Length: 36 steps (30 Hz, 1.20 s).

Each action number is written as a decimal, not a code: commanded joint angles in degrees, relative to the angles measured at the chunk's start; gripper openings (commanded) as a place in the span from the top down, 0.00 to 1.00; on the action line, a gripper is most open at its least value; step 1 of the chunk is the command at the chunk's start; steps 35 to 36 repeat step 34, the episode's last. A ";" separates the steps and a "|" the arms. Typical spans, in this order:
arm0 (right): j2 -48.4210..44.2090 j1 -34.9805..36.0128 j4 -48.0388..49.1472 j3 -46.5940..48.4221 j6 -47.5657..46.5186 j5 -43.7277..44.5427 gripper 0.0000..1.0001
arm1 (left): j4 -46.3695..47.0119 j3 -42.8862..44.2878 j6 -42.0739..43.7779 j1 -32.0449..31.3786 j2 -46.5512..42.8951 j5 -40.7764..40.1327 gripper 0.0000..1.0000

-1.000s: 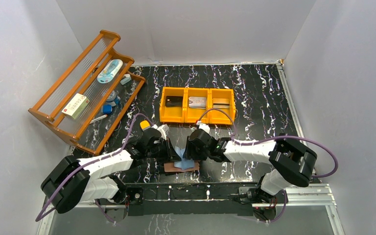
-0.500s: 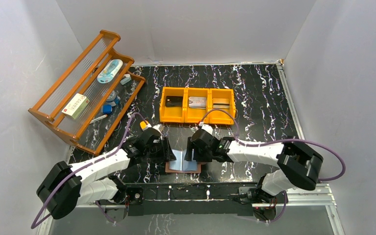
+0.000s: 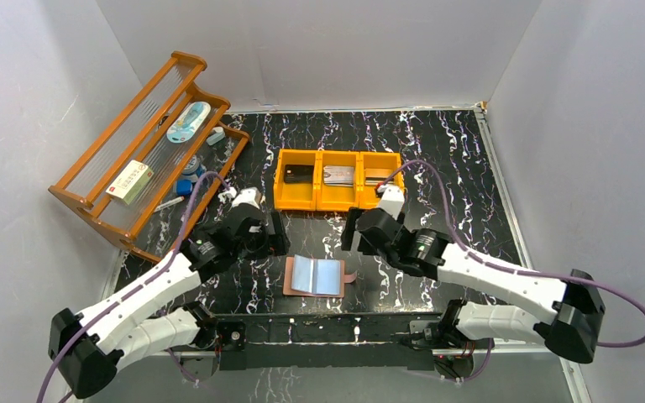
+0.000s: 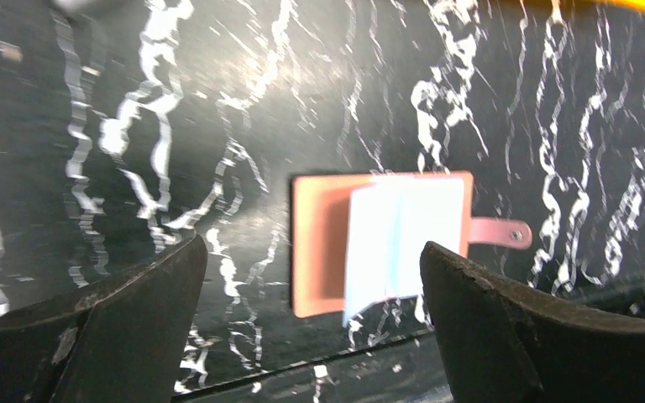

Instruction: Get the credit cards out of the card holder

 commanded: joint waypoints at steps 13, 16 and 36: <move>-4.23 -25.76 4.05 14.56 -30.18 1.56 0.02 | -8.54 14.79 21.74 23.24 -2.99 -14.66 0.02; -4.51 -33.22 3.43 17.43 -31.63 -4.05 0.02 | -12.28 20.35 22.41 24.22 -0.84 -14.06 0.02; -5.52 -35.22 -0.98 19.77 -31.34 -15.72 0.02 | -19.47 28.82 19.17 24.18 -5.02 -18.56 0.02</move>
